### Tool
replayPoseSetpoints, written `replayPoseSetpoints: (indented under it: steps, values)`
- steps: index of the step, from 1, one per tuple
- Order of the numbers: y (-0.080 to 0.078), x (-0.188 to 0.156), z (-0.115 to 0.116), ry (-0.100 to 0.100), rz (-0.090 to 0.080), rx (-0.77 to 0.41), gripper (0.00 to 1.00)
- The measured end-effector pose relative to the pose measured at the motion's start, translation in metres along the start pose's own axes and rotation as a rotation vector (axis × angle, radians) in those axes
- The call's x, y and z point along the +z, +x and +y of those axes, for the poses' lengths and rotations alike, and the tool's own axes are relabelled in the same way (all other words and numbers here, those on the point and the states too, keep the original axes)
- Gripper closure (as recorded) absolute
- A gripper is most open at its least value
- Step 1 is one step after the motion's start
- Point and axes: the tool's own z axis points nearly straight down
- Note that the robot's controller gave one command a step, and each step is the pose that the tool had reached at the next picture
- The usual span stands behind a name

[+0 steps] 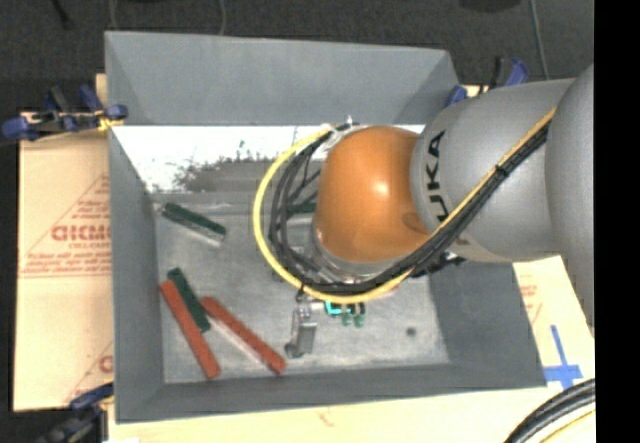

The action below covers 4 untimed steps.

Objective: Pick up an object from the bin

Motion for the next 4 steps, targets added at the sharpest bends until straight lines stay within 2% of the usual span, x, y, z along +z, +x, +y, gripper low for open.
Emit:
replayPoseSetpoints:
  steps: [1, 2, 3, 4]
  values:
    - [0.012, 0.091, 0.012, -0.002, -0.01, 0.167, 0.0]
    - [0.012, 0.09, 0.011, -0.001, -0.009, 0.17, 1.0]
    - [0.012, -0.005, 0.007, -0.003, -0.014, 0.148, 1.0]
    - [0.014, -0.001, 0.006, -0.001, -0.007, 0.15, 0.0]
